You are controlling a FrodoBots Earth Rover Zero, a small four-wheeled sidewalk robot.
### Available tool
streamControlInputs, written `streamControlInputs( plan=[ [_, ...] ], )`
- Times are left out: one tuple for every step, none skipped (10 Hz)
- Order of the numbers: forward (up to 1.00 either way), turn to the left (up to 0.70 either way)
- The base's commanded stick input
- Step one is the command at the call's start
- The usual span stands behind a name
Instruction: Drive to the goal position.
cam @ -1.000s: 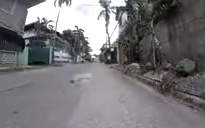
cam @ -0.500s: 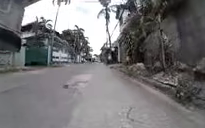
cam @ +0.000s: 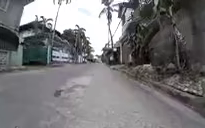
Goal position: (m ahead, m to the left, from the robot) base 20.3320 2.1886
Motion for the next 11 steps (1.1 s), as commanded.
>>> streamControlInputs(
  plan=[
    [1.00,-0.03],
    [1.00,-0.03],
    [1.00,-0.12],
    [1.00,-0.30],
    [1.00,-0.40],
    [1.00,-0.40],
    [1.00,-0.37],
    [1.00,-0.22],
    [1.00,-0.04],
    [1.00,0.00],
    [1.00,0.00]
  ],
)
